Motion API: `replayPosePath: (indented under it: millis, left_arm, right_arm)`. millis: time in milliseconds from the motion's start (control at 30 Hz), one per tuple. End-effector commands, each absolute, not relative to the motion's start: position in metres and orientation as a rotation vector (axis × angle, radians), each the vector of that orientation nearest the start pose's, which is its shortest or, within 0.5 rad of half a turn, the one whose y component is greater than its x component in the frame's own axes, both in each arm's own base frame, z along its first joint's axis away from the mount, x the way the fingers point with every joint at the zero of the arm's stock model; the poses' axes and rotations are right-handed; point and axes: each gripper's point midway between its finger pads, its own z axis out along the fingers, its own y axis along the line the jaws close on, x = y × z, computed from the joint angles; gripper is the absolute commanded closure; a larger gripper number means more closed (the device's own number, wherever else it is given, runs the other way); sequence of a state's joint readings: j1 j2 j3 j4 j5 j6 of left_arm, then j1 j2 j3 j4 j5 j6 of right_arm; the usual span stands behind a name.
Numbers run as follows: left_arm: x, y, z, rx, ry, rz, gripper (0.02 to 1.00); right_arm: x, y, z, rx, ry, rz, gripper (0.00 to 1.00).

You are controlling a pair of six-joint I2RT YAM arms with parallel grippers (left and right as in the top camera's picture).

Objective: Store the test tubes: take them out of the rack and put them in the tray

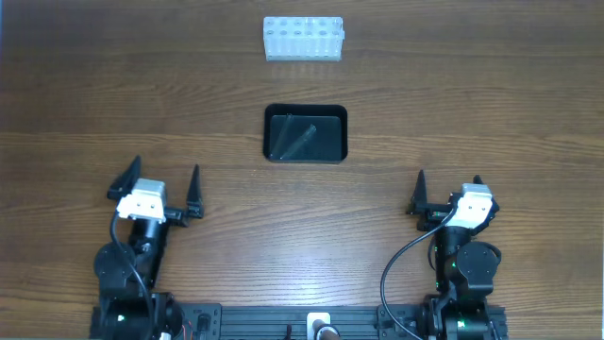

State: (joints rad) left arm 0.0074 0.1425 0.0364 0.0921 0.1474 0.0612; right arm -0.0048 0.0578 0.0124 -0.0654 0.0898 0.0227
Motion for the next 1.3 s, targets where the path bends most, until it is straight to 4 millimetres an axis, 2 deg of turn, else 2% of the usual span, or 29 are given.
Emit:
replayPosePath:
  millis: [33,167,267,1300]
  left_arm:
    - [0.250,-0.027,0.166,0.188,1.602,-0.077,0.018]
    - [0.245,-0.027,0.155,0.187,1.645,-0.082,0.020]
    - [0.243,-0.031,0.161,0.200,1.614,-0.098,0.018]
    - [0.244,-0.030,0.161,0.199,1.618,-0.097,0.018]
  right_arm:
    - [0.247,-0.017,0.148,0.094,1.680,-0.069,0.007]
    - [0.247,-0.017,0.148,0.094,1.681,-0.069,0.009]
    - [0.247,-0.017,0.148,0.094,1.680,-0.069,0.009]
    - [0.247,-0.017,0.148,0.094,1.680,-0.069,0.007]
